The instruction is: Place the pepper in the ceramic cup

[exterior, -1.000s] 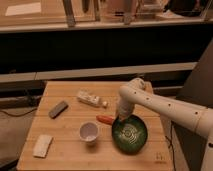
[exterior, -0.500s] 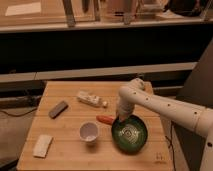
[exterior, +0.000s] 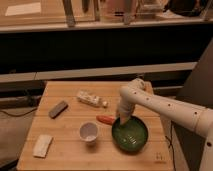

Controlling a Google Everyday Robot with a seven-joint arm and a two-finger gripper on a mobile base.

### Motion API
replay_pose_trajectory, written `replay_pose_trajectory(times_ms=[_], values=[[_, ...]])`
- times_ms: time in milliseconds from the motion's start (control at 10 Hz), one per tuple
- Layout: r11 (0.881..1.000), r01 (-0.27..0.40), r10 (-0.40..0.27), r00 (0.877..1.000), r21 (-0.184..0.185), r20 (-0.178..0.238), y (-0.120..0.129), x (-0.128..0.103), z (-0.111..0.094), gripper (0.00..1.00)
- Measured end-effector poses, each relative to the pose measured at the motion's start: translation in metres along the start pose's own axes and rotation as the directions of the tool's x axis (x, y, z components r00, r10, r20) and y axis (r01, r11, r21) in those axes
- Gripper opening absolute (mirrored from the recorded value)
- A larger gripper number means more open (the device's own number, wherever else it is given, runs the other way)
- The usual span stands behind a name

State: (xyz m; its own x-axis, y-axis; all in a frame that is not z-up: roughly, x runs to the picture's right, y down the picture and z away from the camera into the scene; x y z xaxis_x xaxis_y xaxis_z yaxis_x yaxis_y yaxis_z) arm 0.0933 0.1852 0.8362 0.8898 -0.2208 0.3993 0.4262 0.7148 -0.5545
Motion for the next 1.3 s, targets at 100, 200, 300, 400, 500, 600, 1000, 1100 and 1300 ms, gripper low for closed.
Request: replay_pose_trajectory(times_ms=[100,200,300,400,500,600,1000,1100,1300], values=[[1.000,-0.005,0.005,1.000,-0.005,-0.006,0.002,0.002,-0.001,0.80],[1.000,-0.011,0.011,1.000,-0.007,-0.013,0.005,0.003,-0.002,0.80],[1.000,-0.015,0.015,1.000,-0.003,-0.016,0.006,0.003,-0.004,0.80],[1.000,-0.022,0.022,1.000,0.010,-0.018,0.008,-0.001,-0.011,0.80],[0.999,-0.028,0.028,0.999,0.017,-0.017,0.008,-0.005,-0.016,0.80],[0.999,-0.032,0.033,0.999,0.023,-0.015,0.008,-0.012,-0.022,0.80],[0.996,-0.080,0.079,0.996,0.026,0.036,0.009,-0.041,-0.032,0.80],[0.995,-0.096,0.094,0.994,0.025,0.057,0.009,-0.051,-0.032,0.80],[0.993,-0.116,0.114,0.990,0.028,0.086,0.009,-0.061,-0.034,0.80]])
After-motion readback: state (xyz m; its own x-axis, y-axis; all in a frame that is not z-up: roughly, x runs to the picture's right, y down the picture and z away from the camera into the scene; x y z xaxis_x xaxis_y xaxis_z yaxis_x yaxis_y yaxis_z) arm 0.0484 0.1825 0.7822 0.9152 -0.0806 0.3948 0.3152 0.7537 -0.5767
